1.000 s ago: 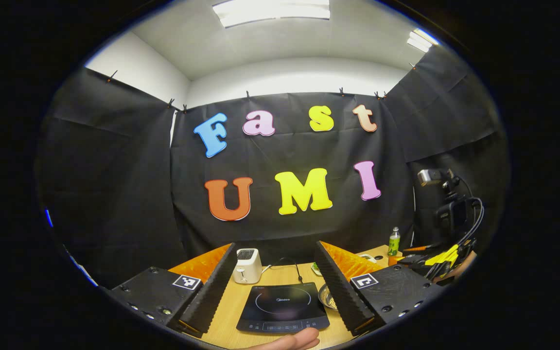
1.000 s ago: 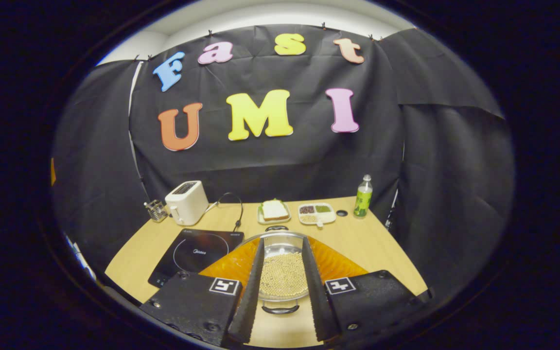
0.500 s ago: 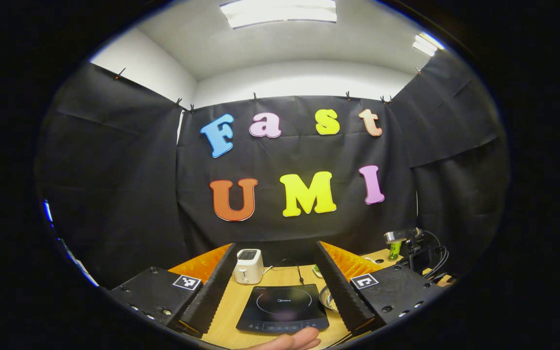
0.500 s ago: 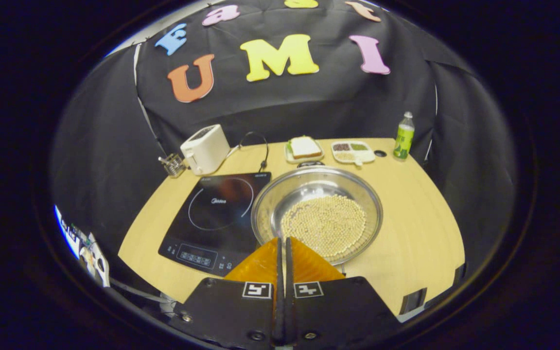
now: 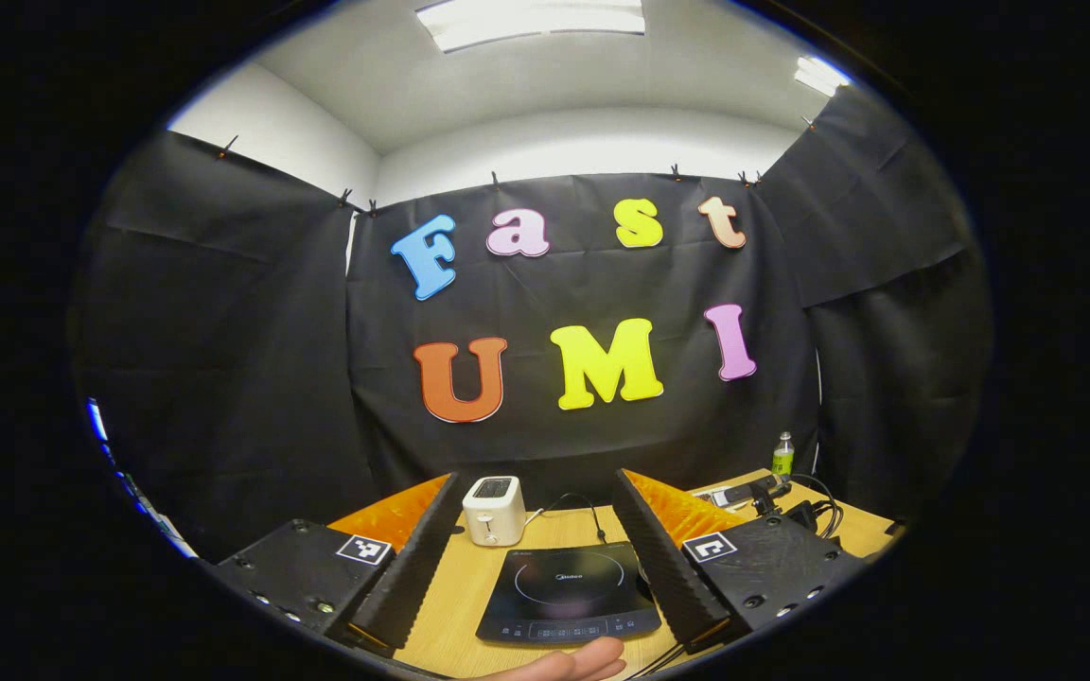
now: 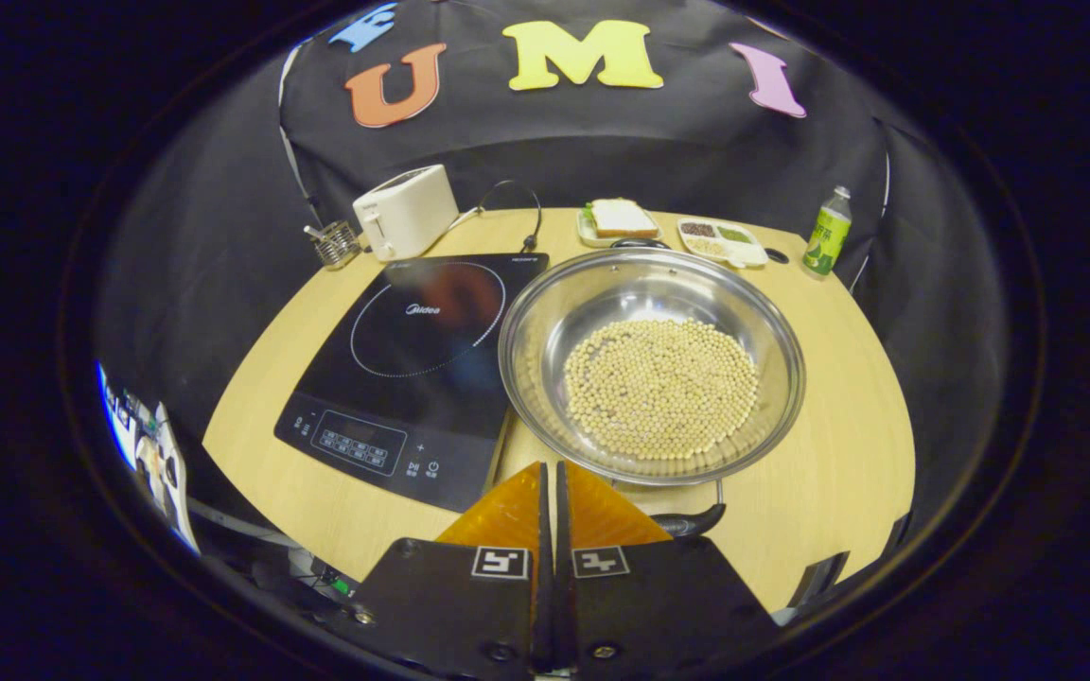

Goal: First push the handle of the pot to place it horizontally, then grasp the pot with both hands and set it on the induction cooktop.

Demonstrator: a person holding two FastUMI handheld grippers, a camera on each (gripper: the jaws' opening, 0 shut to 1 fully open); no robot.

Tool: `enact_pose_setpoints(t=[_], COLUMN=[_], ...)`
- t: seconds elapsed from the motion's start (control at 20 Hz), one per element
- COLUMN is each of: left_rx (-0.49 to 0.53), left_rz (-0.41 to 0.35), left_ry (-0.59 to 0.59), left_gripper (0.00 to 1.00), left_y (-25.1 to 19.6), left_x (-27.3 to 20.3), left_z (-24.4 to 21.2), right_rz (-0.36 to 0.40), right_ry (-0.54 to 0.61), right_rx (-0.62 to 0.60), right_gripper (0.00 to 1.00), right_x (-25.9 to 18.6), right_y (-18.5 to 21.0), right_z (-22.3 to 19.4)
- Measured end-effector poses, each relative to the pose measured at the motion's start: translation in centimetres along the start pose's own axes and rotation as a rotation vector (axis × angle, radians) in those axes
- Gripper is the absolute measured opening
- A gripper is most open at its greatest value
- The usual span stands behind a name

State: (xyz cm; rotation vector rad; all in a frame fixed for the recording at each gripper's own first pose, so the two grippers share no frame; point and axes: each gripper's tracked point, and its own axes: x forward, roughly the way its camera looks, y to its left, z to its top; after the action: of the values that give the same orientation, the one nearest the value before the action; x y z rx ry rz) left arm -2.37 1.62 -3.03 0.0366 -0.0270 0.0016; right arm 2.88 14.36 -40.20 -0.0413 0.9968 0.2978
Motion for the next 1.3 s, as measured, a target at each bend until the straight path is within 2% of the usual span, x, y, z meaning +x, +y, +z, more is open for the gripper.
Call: enact_pose_setpoints(t=[0.1, 0.15, 0.2, 0.25, 0.35, 0.5, 0.65, 0.7, 1.3], left_rx=[0.007, 0.008, 0.001, -0.012, -0.021, -0.020, -0.027, -0.023, -0.020], left_rz=[0.042, 0.047, 0.039, 0.027, 0.015, 0.008, -0.013, -0.016, -0.050], left_ry=[-0.014, -0.012, -0.004, 0.004, 0.008, 0.005, 0.007, 0.006, -0.004], left_gripper=[0.96, 0.96, 0.96, 0.96, 0.96, 0.96, 0.96, 0.96, 0.96], left_y=[0.7, 0.8, 0.3, -0.2, -0.5, -0.9, -1.8, -1.8, -3.0], left_x=[0.2, 0.4, 0.6, 0.6, 0.5, 0.5, 0.5, 0.5, 0.3], left_z=[0.3, 0.2, 0.0, -0.1, -0.1, -0.1, -0.1, -0.1, 0.2], right_rz=[0.008, 0.007, 0.006, 0.002, -0.008, 0.013, -0.001, -0.003, -0.016], right_ry=[0.031, 0.046, 0.058, 0.068, 0.078, 0.101, 0.099, 0.099, 0.086], right_rx=[-0.007, -0.008, -0.006, -0.002, 0.012, 0.032, 0.036, 0.036, 0.044], right_gripper=[0.01, 0.04, 0.01, 0.04, 0.00, 0.01, 0.04, 0.01, 0.01], right_x=[0.8, 1.1, 1.4, 1.6, 1.9, 2.1, 2.1, 2.1, 1.4], right_y=[-0.2, -0.5, -0.7, -1.1, -2.0, -2.2, -2.9, -3.1, -7.0], right_z=[-0.9, -1.3, -1.7, -2.0, -2.2, -2.7, -2.7, -2.8, -3.1])
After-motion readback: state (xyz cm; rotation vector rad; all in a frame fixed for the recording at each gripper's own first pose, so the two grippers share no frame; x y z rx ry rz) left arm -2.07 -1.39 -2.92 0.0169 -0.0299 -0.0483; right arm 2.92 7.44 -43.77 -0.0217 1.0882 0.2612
